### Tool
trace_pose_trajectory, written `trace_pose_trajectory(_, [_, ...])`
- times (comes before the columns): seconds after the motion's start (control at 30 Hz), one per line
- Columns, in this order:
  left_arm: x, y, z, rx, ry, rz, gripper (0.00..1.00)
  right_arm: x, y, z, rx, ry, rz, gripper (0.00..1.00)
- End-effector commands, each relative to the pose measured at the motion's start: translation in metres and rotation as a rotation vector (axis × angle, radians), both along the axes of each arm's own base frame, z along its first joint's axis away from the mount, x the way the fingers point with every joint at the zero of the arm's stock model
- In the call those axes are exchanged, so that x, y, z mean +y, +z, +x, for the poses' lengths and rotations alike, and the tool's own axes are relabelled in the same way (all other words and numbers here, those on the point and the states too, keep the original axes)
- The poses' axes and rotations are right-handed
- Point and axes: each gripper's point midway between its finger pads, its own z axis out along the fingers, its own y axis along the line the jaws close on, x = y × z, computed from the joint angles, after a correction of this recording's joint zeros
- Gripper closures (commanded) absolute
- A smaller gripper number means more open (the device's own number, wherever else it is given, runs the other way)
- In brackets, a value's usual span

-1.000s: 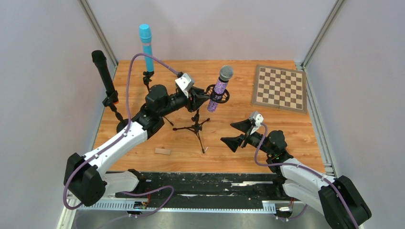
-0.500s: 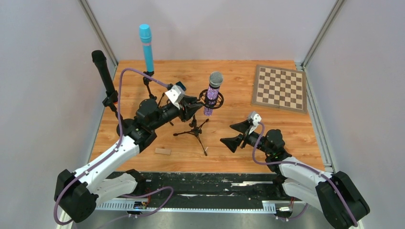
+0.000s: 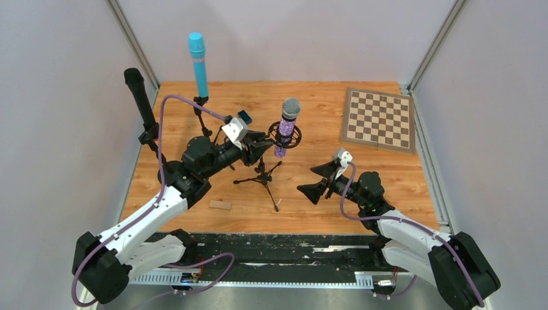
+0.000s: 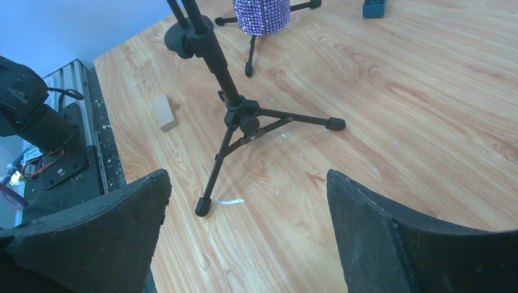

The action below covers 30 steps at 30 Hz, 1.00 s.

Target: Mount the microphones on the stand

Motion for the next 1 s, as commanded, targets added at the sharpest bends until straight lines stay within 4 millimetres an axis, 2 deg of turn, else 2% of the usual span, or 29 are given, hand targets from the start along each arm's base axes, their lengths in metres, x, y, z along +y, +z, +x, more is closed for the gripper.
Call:
trace_pose_trajectory(0.0, [0.002, 0.028, 0.003, -0.076, 0.018, -0.039, 0.88, 0.002, 0.017, 0.009, -0.02, -0.023, 0.012, 0.01])
trace_pose_trajectory(0.17, [0.004, 0.031, 0.003, -0.086, 0.023, -0.045, 0.81, -0.011, 0.023, 0.031, 0.046, -0.181, 0.037, 0.0])
trace_pose_trajectory(0.3, [0.006, 0.037, 0.002, -0.103, 0.031, -0.053, 0.67, -0.02, 0.028, 0.042, 0.055, -0.261, 0.025, 0.0])
trace_pose_trajectory(0.33, [0.007, 0.037, 0.002, -0.104, 0.033, -0.055, 0.56, -0.021, 0.029, 0.044, 0.058, -0.275, 0.028, 0.0])
trace_pose_trajectory(0.4, [0.009, 0.04, 0.001, -0.108, 0.042, -0.063, 0.4, -0.025, 0.032, 0.047, 0.073, -0.308, 0.042, 0.0])
trace_pose_trajectory(0.47, [0.012, 0.044, 0.001, -0.117, 0.055, -0.075, 0.27, -0.026, 0.033, 0.049, 0.086, -0.325, 0.048, 0.0])
trace_pose_trajectory(0.53, [0.015, 0.047, 0.0, -0.125, 0.069, -0.087, 0.19, -0.027, 0.033, 0.051, 0.105, -0.342, 0.059, 0.0])
trace_pose_trajectory(0.73, [0.022, 0.054, -0.004, -0.136, 0.088, -0.103, 0.14, -0.029, 0.031, 0.056, 0.142, -0.369, 0.05, 0.0])
trace_pose_trajectory(0.97, [0.034, 0.058, -0.003, -0.135, 0.148, -0.114, 0.12, -0.034, 0.041, 0.058, 0.103, -0.394, 0.044, 0.0])
